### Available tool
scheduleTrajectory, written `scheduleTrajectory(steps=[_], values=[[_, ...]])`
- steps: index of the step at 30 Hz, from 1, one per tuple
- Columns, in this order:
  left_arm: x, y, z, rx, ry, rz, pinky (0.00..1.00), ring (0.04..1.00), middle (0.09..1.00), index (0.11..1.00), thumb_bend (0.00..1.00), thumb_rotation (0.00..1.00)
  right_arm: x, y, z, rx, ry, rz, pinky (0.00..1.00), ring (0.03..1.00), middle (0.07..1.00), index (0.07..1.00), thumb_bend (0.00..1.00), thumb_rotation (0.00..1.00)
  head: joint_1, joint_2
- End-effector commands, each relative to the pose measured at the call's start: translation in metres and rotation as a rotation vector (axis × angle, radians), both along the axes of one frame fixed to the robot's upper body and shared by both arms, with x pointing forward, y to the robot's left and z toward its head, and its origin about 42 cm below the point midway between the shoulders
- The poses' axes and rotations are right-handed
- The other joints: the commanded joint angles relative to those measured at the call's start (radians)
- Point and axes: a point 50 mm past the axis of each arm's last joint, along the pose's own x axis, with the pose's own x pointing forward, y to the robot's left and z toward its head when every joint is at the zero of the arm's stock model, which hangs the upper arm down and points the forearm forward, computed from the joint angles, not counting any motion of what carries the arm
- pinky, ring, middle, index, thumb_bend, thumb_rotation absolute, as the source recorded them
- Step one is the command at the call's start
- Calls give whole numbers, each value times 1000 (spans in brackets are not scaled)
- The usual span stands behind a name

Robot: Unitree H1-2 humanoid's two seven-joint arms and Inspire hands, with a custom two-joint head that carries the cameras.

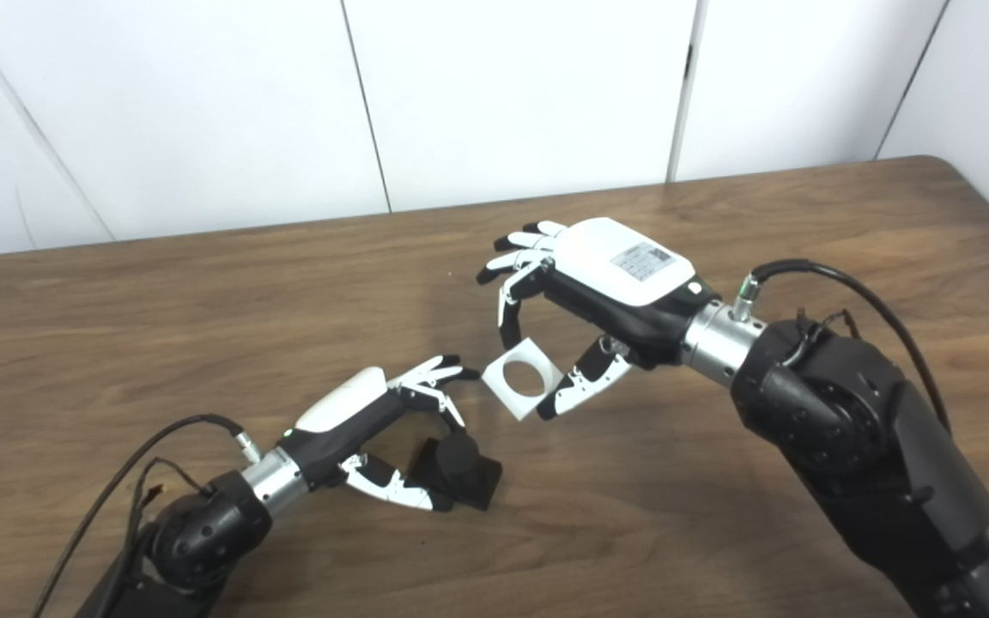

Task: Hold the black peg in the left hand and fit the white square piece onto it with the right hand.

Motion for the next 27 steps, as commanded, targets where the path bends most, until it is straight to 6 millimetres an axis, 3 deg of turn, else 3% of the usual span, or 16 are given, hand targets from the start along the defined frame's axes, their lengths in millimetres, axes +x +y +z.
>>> scheduleTrajectory(steps=[1, 13, 27], values=[[2, -3, -5, 78, 10, -2, 935, 1000, 941, 492, 519, 80, -6, 7, 16, 6, -69, 58, 944, 927, 838, 480, 515, 143, 2, 1], [2, -5, -4, 71, 11, -6, 945, 1000, 936, 492, 521, 73, -5, 30, -10, 18, -20, 127, 892, 912, 833, 481, 516, 142, 18, 8], [0, -13, -3, 68, 12, -7, 939, 1000, 936, 492, 520, 77, 3, 44, -17, 10, 22, 145, 903, 918, 835, 481, 518, 143, 30, 15]])
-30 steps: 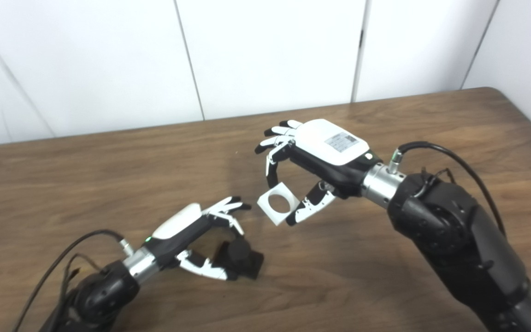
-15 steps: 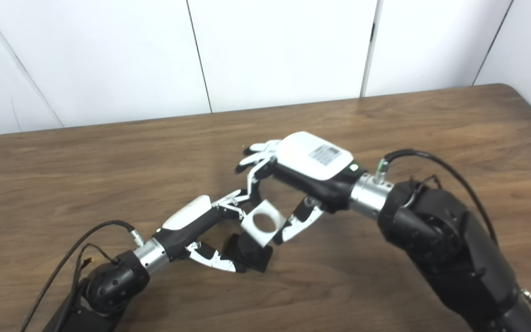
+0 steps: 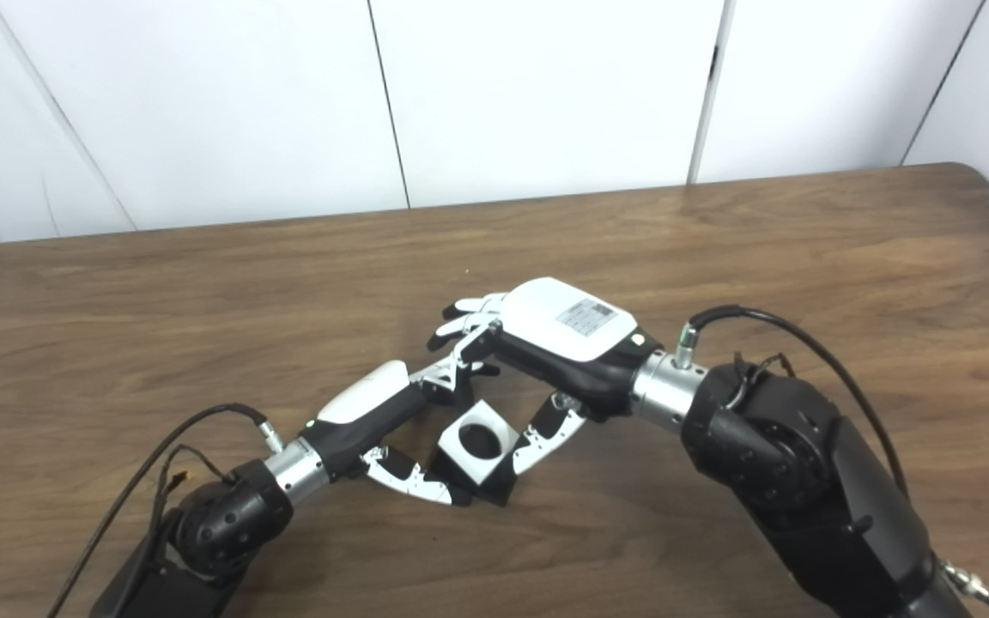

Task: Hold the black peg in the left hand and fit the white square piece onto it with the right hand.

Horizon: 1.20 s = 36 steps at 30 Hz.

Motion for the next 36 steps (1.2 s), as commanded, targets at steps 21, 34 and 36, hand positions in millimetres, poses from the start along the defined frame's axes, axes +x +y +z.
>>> scheduleTrajectory(steps=[21, 34, 36], values=[[-5, -8, -4, 50, 2, -11, 939, 1000, 935, 492, 521, 74, 14, 8, 1, -18, -34, 11, 885, 904, 828, 481, 518, 142, 6, 12], [-6, -9, -4, 55, 8, -12, 926, 1000, 937, 492, 521, 74, 20, 4, -6, -30, -14, -13, 870, 904, 834, 482, 518, 142, 7, 17], [-6, -9, -4, 54, 11, -13, 924, 1000, 937, 492, 521, 74, 22, 2, -8, -30, -6, -22, 872, 904, 834, 481, 518, 142, 7, 17]])
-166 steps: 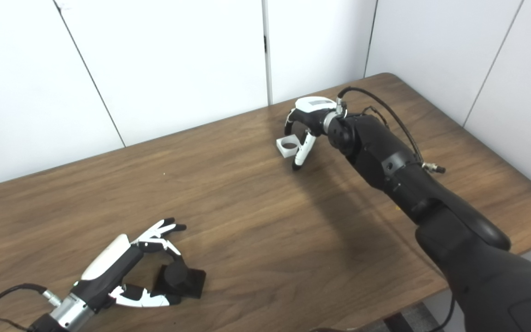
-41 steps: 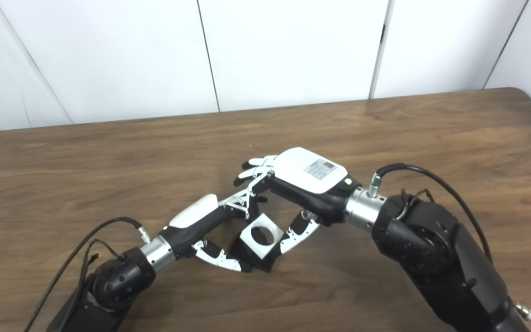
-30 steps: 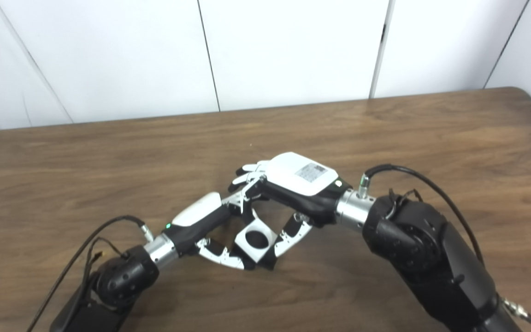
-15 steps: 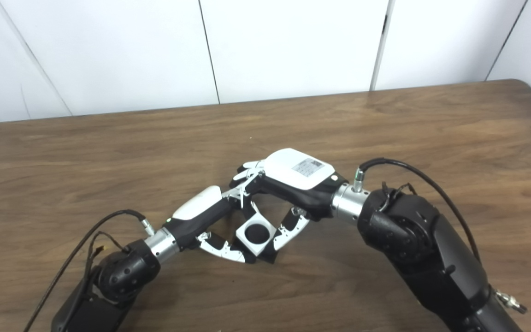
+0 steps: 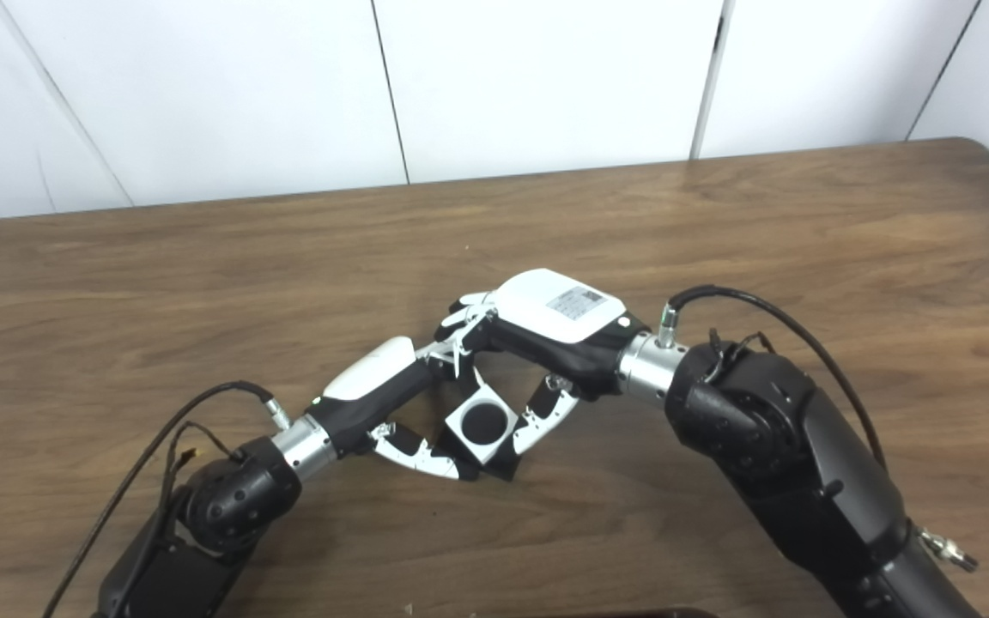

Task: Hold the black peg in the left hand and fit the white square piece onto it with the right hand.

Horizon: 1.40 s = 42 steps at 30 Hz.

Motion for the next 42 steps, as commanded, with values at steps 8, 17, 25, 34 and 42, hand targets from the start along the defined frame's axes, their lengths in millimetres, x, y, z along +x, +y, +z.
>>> scheduleTrajectory(steps=[8, 17, 25, 34, 42], values=[[-3, -3, -5, 60, 17, -23, 918, 1000, 936, 491, 521, 76, 11, -4, 8, 37, -49, -8, 872, 896, 830, 481, 519, 139, 2, 7], [-4, -2, -3, 58, 16, -19, 923, 1000, 941, 492, 521, 75, 12, -5, 7, -20, -29, -38, 898, 912, 867, 495, 521, 157, 1, 9], [-3, -3, -3, 62, 16, -22, 921, 1000, 935, 492, 521, 74, 11, -6, 9, -61, -14, -49, 877, 919, 909, 734, 920, 323, -4, 9], [-2, -3, -3, 67, 12, -21, 923, 1000, 937, 492, 521, 74, 12, -7, 13, -67, -2, -59, 899, 936, 927, 759, 939, 312, 0, 8], [-2, -1, -6, 70, 19, -21, 918, 1000, 939, 492, 521, 75, 16, -13, 25, -73, -35, -57, 931, 941, 926, 752, 917, 301, -5, 5]])
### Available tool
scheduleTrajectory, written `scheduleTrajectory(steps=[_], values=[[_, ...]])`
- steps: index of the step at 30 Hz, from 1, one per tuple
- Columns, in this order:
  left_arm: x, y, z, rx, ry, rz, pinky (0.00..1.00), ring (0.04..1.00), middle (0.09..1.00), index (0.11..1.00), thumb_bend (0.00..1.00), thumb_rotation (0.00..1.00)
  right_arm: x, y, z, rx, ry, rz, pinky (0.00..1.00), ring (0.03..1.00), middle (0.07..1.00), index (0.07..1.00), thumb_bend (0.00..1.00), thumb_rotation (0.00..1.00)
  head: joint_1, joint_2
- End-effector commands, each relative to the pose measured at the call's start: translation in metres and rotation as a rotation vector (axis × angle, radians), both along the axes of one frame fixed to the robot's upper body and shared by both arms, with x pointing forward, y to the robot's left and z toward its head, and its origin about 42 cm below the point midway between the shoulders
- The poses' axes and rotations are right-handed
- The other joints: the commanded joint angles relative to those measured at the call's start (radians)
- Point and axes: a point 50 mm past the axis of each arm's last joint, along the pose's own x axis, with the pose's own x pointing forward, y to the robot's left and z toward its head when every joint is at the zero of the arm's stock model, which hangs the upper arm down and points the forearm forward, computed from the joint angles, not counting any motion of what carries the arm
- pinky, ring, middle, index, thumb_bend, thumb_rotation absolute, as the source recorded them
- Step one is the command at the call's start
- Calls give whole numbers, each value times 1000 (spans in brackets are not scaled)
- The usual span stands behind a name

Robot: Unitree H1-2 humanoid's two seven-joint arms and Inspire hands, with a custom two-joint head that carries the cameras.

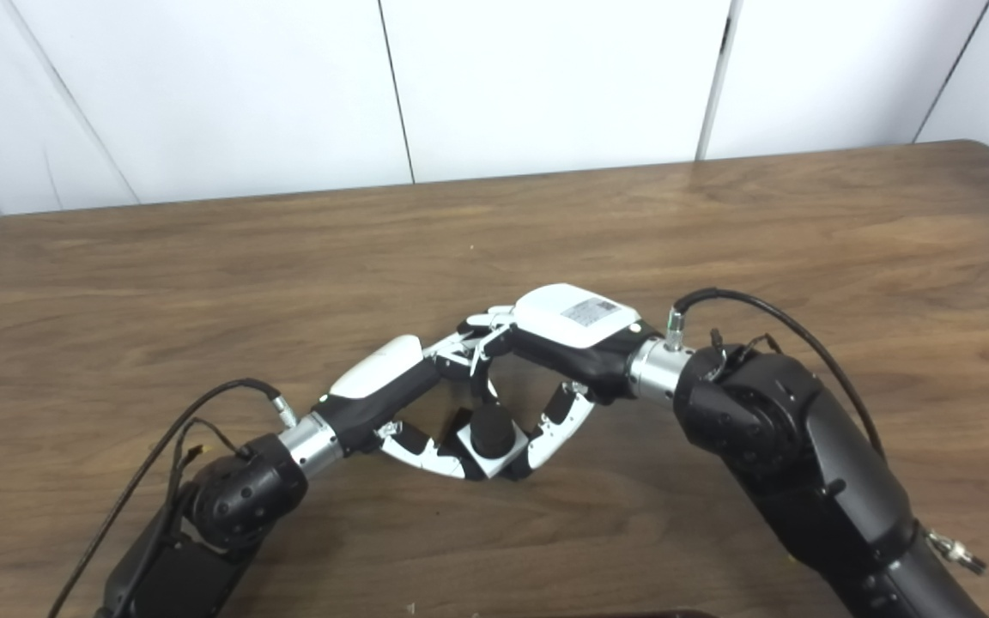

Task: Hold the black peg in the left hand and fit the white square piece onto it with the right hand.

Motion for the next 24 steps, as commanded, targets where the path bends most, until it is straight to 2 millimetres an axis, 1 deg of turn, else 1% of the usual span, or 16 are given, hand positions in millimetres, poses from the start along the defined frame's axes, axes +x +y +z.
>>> scheduleTrajectory(steps=[1, 5, 7, 9, 10, 13, 17, 20, 23, 24], values=[[-1, 1, -8, 63, 22, -23, 919, 1000, 939, 492, 521, 75, 9, -5, 32, 7, -101, -3, 931, 941, 925, 752, 916, 299, -2, -1], [-1, 3, -10, 62, 25, -24, 913, 1000, 936, 492, 521, 75, 16, -13, 44, -10, -136, -26, 909, 939, 921, 748, 901, 266, -9, -5], [-1, 4, -11, 66, 22, -26, 912, 1000, 935, 492, 521, 76, 22, -18, 49, -27, -153, -37, 893, 936, 917, 748, 871, 219, -17, -8], [-2, 5, -12, 67, 24, -26, 909, 1000, 935, 492, 521, 76, 29, -22, 53, -36, -169, -46, 875, 930, 912, 743, 863, 175, -25, -10], [-2, 5, -12, 67, 27, -26, 912, 1000, 935, 492, 520, 77, 32, -24, 55, -38, -175, -49, 868, 926, 911, 741, 849, 167, -32, -12], [-3, 7, -13, 64, 32, -28, 917, 1000, 937, 492, 520, 78, 41, -30, 63, -46, -190, -65, 841, 914, 907, 739, 828, 159, -45, -18], [-5, 7, -14, 66, 31, -28, 907, 1000, 934, 492, 520, 77, 46, -38, 70, -37, -201, -87, 799, 899, 901, 733, 838, 161, -51, -23], [-5, 7, -16, 63, 32, -30, 913, 1000, 935, 492, 520, 77, 49, -44, 73, -24, -195, -133, 804, 910, 906, 738, 831, 176, -57, -29], [-6, 6, -18, 63, 33, -31, 919, 1000, 935, 492, 520, 78, 51, -53, 74, 42, -179, -187, 790, 905, 905, 736, 821, 188, -59, -34], [-6, 6, -18, 64, 33, -31, 921, 1000, 936, 492, 520, 78, 51, -58, 72, 91, -176, -215, 785, 903, 906, 737, 815, 198, -61, -35]])
